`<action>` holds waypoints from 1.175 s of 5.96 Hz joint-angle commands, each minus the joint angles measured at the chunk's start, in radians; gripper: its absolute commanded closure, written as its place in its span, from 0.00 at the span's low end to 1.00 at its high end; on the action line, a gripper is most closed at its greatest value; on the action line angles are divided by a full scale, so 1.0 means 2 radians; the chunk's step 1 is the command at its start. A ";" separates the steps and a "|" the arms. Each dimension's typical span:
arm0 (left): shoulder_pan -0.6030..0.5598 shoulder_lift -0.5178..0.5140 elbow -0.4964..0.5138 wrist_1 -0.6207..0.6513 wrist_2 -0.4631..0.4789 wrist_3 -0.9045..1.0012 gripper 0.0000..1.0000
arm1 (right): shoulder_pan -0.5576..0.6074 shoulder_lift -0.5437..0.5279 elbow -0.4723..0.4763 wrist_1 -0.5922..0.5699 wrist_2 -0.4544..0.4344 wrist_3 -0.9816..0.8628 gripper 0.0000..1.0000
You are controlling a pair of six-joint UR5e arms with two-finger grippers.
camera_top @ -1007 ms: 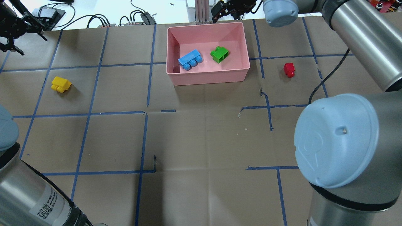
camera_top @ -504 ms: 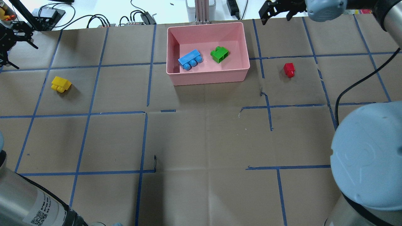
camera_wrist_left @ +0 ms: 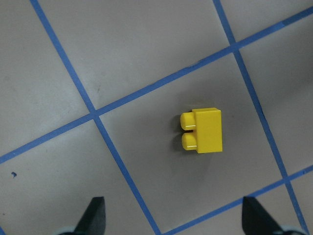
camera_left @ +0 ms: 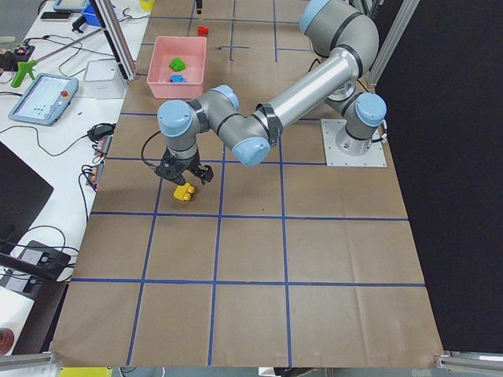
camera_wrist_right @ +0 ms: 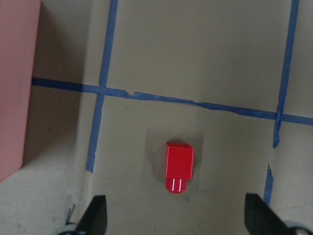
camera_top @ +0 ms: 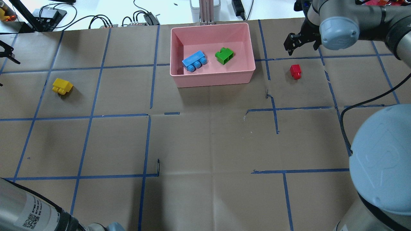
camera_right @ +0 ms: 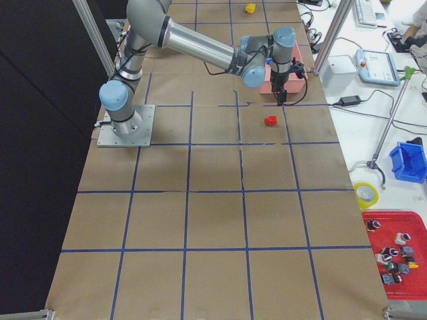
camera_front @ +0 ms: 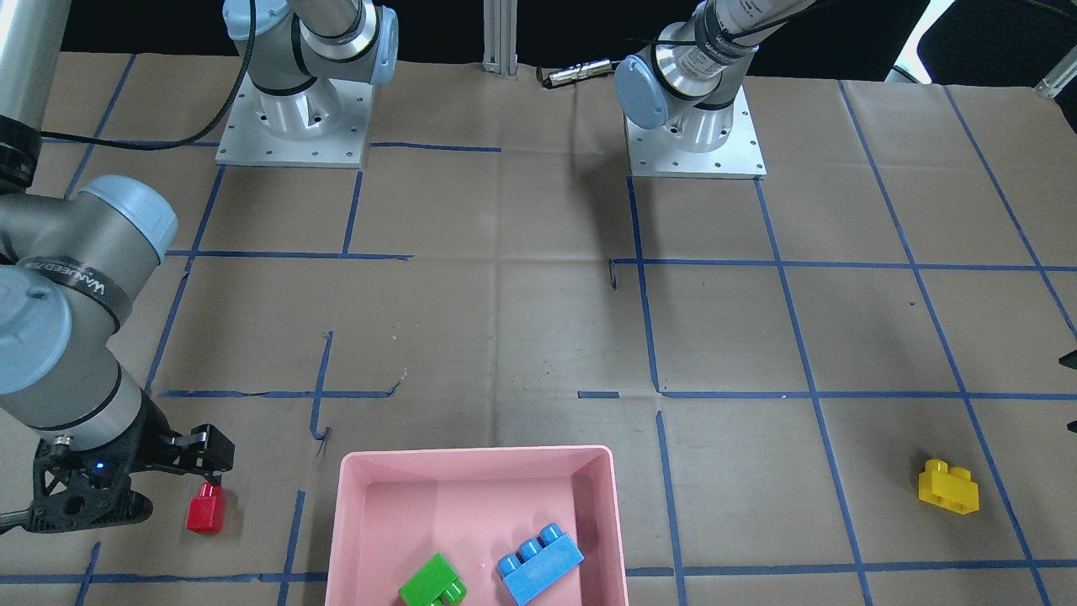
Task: Put all blocks into box
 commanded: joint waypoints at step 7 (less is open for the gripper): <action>-0.085 -0.110 -0.015 0.150 0.047 -0.033 0.02 | -0.011 0.068 0.054 -0.141 0.012 0.000 0.71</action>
